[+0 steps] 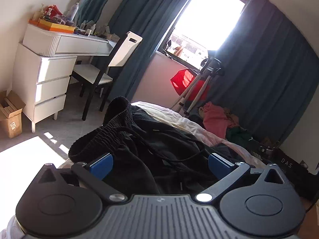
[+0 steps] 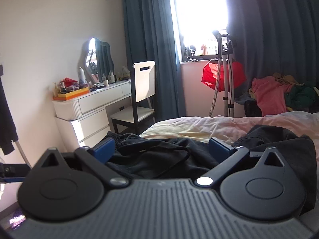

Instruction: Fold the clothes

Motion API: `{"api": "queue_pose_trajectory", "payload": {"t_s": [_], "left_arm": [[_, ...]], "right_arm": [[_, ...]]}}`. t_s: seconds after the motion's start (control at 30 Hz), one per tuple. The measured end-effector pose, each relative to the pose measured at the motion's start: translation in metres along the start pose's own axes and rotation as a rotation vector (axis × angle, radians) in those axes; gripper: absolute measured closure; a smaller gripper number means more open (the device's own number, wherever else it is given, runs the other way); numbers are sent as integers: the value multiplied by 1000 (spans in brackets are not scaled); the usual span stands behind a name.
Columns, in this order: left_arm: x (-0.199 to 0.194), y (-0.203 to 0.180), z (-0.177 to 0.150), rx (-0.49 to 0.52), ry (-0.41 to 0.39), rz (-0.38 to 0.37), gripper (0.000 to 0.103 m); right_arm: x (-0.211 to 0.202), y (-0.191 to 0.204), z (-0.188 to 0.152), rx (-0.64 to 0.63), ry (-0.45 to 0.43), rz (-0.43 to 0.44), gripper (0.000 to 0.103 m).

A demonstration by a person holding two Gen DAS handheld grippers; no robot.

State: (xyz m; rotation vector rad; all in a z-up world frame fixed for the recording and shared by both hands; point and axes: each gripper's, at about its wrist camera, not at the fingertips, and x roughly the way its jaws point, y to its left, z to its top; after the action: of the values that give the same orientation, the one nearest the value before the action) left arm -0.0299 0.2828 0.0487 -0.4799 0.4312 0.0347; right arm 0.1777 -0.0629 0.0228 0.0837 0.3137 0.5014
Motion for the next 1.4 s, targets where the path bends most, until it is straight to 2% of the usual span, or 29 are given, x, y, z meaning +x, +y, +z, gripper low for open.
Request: {"api": "queue_pose_trajectory", "payload": {"t_s": [0.13, 0.3, 0.47, 0.53, 0.6, 0.67, 0.83, 0.93, 1.0, 1.13, 1.23, 1.3, 1.4], "left_arm": [[-2, -65, -22, 94, 6, -51, 0], [8, -133, -62, 187, 17, -109, 0], [33, -172, -107, 293, 26, -135, 0], [48, -178, -125, 318, 48, -123, 0], [58, -180, -140, 334, 61, -115, 1], [66, -182, -153, 352, 69, -109, 1], [61, -177, -156, 410, -5, -58, 1], [56, -176, -153, 434, -29, -11, 1], [60, -174, -154, 443, -7, 6, 1], [72, -173, -159, 447, 51, 15, 1], [85, -179, -163, 472, 89, -2, 1], [100, -194, -163, 554, 99, -10, 1], [126, -227, -162, 715, 80, -39, 1]], "right_arm": [[-60, -29, -3, 56, -47, -46, 1], [-128, -59, -17, 56, -61, -97, 1], [-192, -91, -48, 84, -90, -180, 1], [-209, -108, -67, 141, -94, -188, 1], [-214, -118, -83, 195, -73, -199, 1], [-216, -118, -94, 185, -89, -214, 1], [-210, -114, -102, 191, -129, -221, 6], [-207, -115, -106, 196, -119, -244, 7], [-205, -116, -108, 200, -112, -259, 21], [-200, -118, -112, 208, -98, -290, 34], [-201, -123, -113, 222, -102, -324, 48], [-205, -130, -112, 233, -120, -380, 63], [-211, -147, -113, 278, -141, -457, 64]]}}
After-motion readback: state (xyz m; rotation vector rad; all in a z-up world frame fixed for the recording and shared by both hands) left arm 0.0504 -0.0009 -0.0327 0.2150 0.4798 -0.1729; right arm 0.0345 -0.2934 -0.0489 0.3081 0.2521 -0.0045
